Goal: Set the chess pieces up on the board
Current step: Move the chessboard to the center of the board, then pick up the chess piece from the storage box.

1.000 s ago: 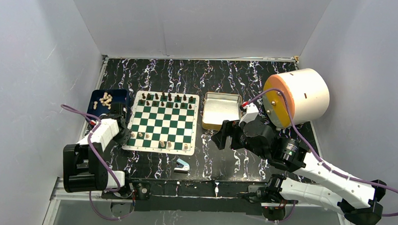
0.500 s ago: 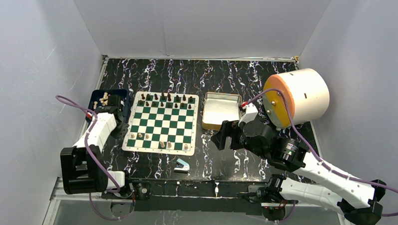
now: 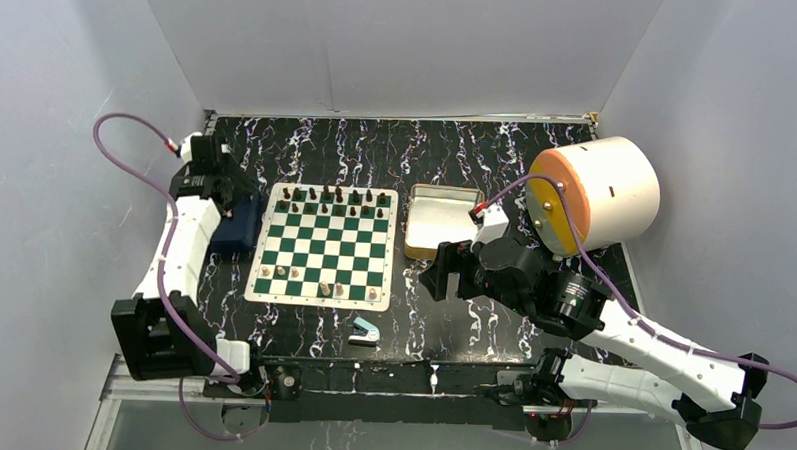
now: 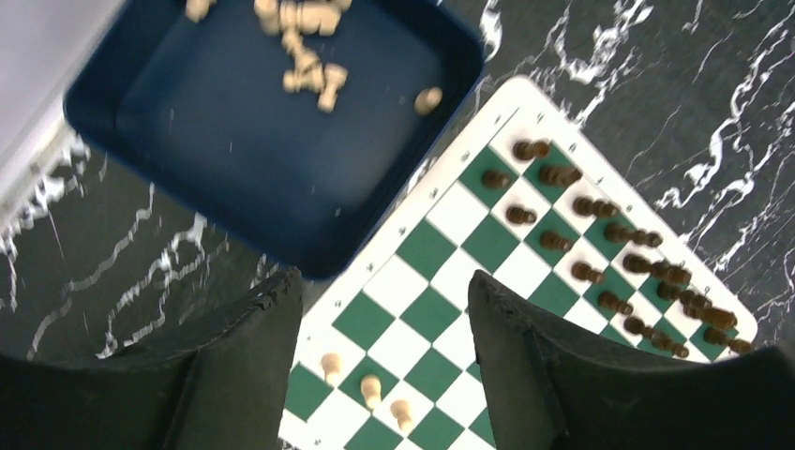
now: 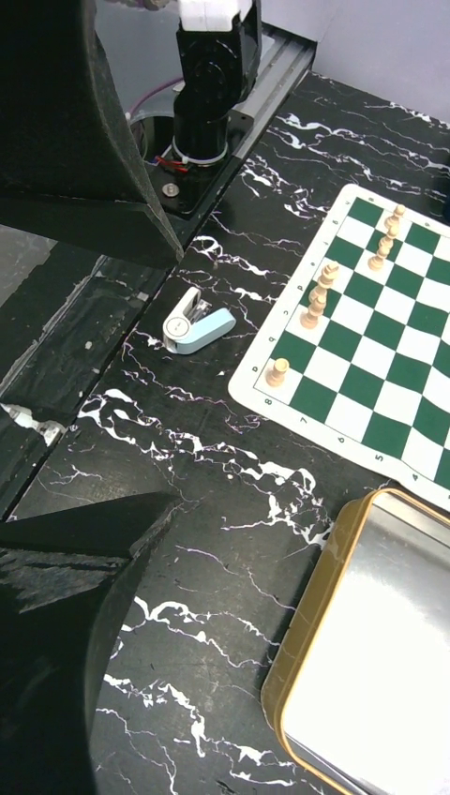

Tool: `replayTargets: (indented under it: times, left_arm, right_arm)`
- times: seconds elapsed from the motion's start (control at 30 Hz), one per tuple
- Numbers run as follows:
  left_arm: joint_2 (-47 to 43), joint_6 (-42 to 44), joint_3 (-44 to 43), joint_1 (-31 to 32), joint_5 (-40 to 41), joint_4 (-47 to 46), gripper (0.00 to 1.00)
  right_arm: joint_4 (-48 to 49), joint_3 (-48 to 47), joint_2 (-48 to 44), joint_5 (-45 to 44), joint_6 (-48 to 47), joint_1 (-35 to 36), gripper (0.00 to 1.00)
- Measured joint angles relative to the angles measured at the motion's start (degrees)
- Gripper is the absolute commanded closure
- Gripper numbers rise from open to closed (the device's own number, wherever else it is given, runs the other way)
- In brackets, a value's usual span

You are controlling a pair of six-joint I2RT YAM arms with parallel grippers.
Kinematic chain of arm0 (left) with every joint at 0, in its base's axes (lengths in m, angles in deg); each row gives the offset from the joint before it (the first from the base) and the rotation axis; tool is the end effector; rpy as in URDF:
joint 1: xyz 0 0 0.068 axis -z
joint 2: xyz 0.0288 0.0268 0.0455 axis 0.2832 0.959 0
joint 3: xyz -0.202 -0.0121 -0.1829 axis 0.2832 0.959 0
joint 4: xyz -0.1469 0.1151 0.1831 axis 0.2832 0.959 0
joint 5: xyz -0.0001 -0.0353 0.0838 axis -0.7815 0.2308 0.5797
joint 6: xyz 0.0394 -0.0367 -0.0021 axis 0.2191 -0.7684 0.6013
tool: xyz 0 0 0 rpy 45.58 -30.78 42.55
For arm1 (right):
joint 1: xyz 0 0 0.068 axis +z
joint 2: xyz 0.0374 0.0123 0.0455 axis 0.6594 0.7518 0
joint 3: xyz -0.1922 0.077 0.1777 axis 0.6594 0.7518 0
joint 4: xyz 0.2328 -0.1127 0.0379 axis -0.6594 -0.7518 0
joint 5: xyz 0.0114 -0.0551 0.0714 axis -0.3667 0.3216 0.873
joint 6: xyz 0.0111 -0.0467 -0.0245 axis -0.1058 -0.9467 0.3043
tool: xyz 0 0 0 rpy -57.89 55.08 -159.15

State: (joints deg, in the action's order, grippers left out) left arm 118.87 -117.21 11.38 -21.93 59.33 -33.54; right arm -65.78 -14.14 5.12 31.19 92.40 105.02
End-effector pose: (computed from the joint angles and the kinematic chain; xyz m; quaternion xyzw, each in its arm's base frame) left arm 0.2815 0.0373 0.3101 -0.3386 0.8405 0.0427 0.4209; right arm 0.0893 0.1532 0.3347 -0.0975 0.8412 0.3020 0.4377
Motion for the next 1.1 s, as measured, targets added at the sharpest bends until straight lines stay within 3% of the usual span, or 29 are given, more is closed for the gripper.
replayTargets:
  times: [0.2, 0.43, 0.77, 0.9, 1.1]
  left_arm:
    - [10.34, 7.10, -8.61, -1.40, -0.59, -2.89, 0.37]
    - [18.67, 11.47, -11.85, -6.95, -1.42, -4.26, 0.51]
    - [25.99, 15.13, -16.70, -12.00, -0.98, -4.74, 0.55]
    - [28.89, 15.91, -17.79, -12.02, -0.68, -5.33, 0.74]
    - [33.42, 16.79, -19.15, -12.02, 0.04, -6.16, 0.71]
  right_arm:
    - [-0.09, -1.60, 1.01, 0.02, -1.90, 0.00, 0.01]
    - [0.07, -2.62, 3.23, 0.35, -2.69, 0.00, 0.01]
    - [2.89, -2.71, 6.71, 1.33, -4.15, 0.00, 0.01]
    - [3.69, -2.71, 7.63, 1.64, -5.09, 0.00, 0.01]
    - [4.70, -2.71, 8.15, 1.95, -5.66, 0.00, 0.01]
